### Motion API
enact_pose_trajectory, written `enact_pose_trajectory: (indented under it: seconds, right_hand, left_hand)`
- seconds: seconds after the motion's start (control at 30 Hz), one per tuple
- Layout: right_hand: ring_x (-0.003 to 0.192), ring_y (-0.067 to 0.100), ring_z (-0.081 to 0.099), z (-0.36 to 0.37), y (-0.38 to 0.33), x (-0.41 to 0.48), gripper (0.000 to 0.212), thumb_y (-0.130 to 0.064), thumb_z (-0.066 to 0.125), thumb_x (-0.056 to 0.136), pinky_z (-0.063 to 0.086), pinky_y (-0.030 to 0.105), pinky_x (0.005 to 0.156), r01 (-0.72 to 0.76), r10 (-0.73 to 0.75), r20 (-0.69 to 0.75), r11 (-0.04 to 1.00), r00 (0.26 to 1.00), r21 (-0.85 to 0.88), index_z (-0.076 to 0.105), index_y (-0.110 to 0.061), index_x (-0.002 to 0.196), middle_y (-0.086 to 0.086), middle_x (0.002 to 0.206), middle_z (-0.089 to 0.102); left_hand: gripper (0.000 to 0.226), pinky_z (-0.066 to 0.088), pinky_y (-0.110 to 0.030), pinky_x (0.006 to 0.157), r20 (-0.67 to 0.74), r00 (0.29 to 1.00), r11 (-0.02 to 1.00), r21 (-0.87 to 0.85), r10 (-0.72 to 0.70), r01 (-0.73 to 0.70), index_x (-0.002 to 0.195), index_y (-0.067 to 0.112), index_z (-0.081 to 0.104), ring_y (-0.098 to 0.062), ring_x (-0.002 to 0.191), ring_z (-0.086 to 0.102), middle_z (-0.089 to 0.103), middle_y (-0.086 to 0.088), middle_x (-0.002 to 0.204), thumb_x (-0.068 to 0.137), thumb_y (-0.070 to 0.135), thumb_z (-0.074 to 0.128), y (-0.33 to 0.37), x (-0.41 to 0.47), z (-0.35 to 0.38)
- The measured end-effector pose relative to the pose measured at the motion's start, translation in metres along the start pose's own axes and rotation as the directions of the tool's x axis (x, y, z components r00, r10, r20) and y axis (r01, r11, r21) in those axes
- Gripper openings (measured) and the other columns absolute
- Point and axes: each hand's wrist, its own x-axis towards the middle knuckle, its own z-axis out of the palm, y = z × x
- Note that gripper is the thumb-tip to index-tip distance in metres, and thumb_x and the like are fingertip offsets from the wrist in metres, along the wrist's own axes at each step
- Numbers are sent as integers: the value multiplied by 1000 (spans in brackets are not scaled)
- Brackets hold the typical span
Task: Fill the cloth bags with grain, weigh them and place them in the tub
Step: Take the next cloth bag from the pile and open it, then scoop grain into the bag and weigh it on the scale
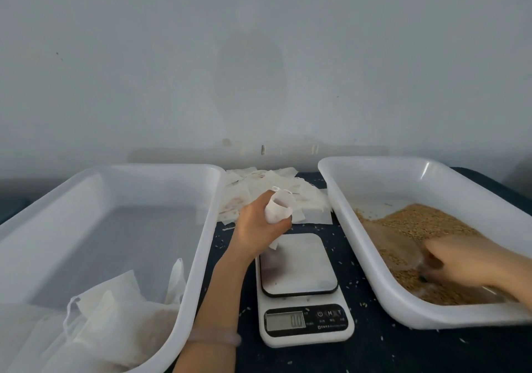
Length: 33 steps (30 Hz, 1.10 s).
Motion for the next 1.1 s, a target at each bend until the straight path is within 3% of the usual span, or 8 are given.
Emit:
enact_pose_trajectory:
  seconds: [0.17,0.3,0.43,0.53,0.63,0.8,0.9,1.1]
  right_hand:
    - [75,-3,58,-21,2,10,28,-60,40,97,51,16,70,22,-14,-151,998,988,51,56,-37,98,-14,86,63]
    - [54,-6,61,-45,35,11,46,-84,44,74,51,15,57,33,-3,-224,991,975,132,68,-46,85,-17,69,70]
    - [73,8,73,-47,83,14,64,-101,52,39,61,25,71,-13,13,1,960,1000,280,70,-60,85,-16,79,75]
    - [84,20,74,-28,95,28,54,-86,72,48,60,39,81,-34,-37,225,952,974,304,74,-51,89,-12,86,76]
    - [86,24,74,-15,87,35,48,-77,74,56,58,44,81,0,-102,306,948,947,318,76,-45,91,-7,89,76]
    - [42,6,52,-2,51,35,36,-54,68,84,40,17,45,-34,-31,125,874,992,485,73,-18,80,-3,62,70]
    - [39,4,46,1,21,46,42,-55,58,91,38,15,44,-23,35,-20,910,999,415,66,-17,74,-5,50,57]
    - [51,7,54,-15,-7,82,45,-60,48,95,50,21,55,-29,90,-226,965,970,262,64,-21,78,-5,63,60]
  left_hand:
    - [28,52,-21,65,27,999,999,40,-25,24,98,41,61,-8,80,64,67,14,84,70,39,66,-2,-1,-1]
    - [29,48,-18,65,29,999,999,38,-30,29,97,46,60,-4,78,64,66,21,83,69,42,65,-2,-2,-4]
    - [27,49,-16,65,25,999,998,42,-39,38,96,48,59,-2,78,64,66,24,84,71,40,67,-3,-1,-6]
    - [27,52,-21,65,28,999,999,37,-39,38,97,44,60,-5,77,65,67,19,82,71,40,67,-3,0,-5]
    - [27,57,-29,70,33,999,998,50,-32,31,98,42,61,-9,79,66,68,16,84,73,39,67,-4,2,-5]
    - [29,53,-22,67,31,999,998,50,-26,25,99,47,60,-6,80,66,68,18,86,71,42,66,-4,2,-4]
    - [28,48,-17,64,41,999,998,58,-26,23,98,44,59,-4,79,64,66,19,85,70,44,64,-3,2,-3]
    - [24,52,-23,64,63,998,997,82,-16,11,94,42,57,-6,78,62,66,18,85,72,37,64,2,1,-2]
